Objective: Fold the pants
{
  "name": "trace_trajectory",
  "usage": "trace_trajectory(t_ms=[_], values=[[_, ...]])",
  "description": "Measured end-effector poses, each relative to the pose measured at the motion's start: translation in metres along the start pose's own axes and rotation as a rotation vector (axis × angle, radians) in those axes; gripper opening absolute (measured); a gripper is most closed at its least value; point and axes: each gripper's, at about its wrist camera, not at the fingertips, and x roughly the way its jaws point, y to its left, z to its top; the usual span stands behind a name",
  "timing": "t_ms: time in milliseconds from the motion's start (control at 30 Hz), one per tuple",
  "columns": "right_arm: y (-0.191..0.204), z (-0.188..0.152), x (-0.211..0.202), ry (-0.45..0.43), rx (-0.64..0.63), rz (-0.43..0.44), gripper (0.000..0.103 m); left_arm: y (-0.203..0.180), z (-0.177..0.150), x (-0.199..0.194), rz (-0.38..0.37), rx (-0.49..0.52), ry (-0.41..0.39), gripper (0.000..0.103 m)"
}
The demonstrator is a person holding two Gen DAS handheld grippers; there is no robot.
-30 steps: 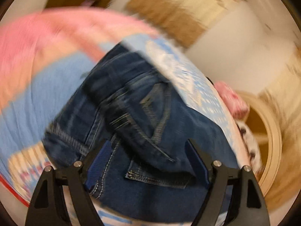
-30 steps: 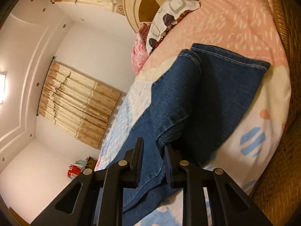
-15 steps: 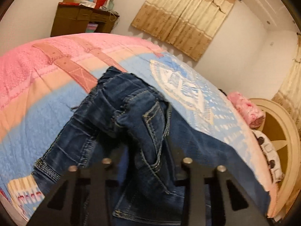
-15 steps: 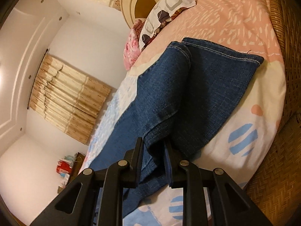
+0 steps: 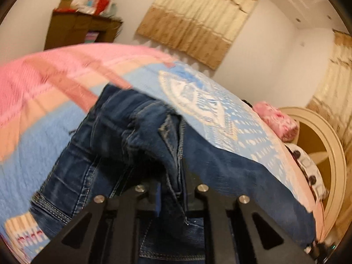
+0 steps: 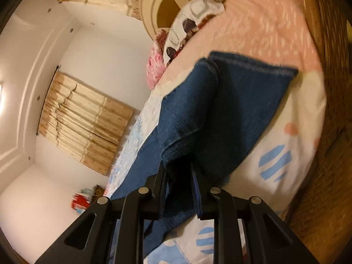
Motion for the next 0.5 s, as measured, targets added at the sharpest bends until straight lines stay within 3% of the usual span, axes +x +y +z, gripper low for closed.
trace_trajectory(t_ms=[133,233,300,367,400,433,500], values=[[0.001,0.003,-0.012,-0.016,-0.019,0.016,0.021,-0.004,0.007,-0.014,-0.046,0.012,-0.021,0.014],[-0.021,0.009,-0.016,-0.038,0.101,0.036,0.022,0.004,0.011,-0.019,-0.052,-0.015,-0.023,0.014],[-0.040,0.014,-0.014,-0.033,0.220,0.112,0.022,0.002,0.013,-0.024,-0.043,0.004,-0.037,0.014],[-0.051,0.013,-0.011,-0.005,0.311,0.175,0.040,-0.004,0.011,-0.029,-0.029,0.035,-0.044,0.014],[-0.053,0.011,-0.011,-0.002,0.339,0.201,0.059,-0.006,0.010,-0.031,-0.023,0.048,-0.048,0.014],[-0.051,0.009,-0.012,-0.004,0.346,0.218,0.068,-0.010,0.009,-0.034,-0.014,0.069,-0.052,0.014],[-0.046,0.006,-0.012,0.016,0.332,0.247,0.068,-0.014,0.007,-0.036,0.003,0.095,-0.052,0.014]])
